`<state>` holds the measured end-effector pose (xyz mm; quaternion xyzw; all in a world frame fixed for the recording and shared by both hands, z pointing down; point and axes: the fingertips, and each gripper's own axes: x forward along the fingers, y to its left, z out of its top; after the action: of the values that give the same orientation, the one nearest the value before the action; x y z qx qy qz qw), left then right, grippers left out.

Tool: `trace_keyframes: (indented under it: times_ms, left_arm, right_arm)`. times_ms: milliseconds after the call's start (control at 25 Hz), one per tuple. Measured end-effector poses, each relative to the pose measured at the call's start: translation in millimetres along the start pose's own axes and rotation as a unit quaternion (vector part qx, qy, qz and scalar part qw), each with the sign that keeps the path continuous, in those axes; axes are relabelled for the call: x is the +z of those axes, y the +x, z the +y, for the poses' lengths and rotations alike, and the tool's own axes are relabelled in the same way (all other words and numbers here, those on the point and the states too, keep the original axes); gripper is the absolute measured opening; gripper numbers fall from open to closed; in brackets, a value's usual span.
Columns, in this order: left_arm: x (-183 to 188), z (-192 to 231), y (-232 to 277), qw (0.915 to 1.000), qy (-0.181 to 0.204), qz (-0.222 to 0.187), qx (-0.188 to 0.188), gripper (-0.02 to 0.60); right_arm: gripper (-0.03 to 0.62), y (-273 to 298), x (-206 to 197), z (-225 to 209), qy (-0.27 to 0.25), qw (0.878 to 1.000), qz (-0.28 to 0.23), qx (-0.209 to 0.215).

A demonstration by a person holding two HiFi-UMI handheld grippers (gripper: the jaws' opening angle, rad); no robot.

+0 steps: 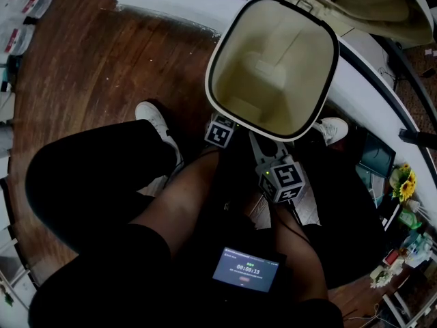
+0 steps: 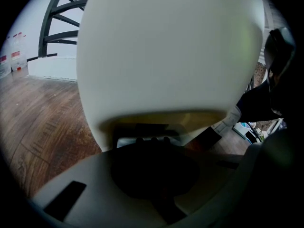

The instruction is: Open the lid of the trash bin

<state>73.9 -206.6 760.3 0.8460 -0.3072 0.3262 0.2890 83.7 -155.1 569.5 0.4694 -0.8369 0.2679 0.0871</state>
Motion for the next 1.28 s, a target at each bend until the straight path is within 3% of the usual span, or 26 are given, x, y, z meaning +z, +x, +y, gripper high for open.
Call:
trace_keyframes:
  times_ms: [240,760,1120,1280]
  left_arm:
    - [-1,0,0,1.0,0.002,0.001,0.004,0.037]
    - [17,-11,-17,0.9983,0.015,-0.056,-0.005,0.038]
    - [15,-12,-26,0.9984,-0.008,-0.052,-0.019,0.038]
    - [7,-19,-37,0.9986,0.002,-0.045,-0.028,0.038]
  right_arm:
    - [0.018,1,2,0,0.0,1.0,0.0,0.0]
    - [0.018,-1,6,7,-0.007,1.0,0.002,0.003]
    - [0.018,-6,9,14,-0.016,1.0,0.003,0.0]
    - [0.018,-7,10,15,-0.003,1.0,-0.003,-0.006]
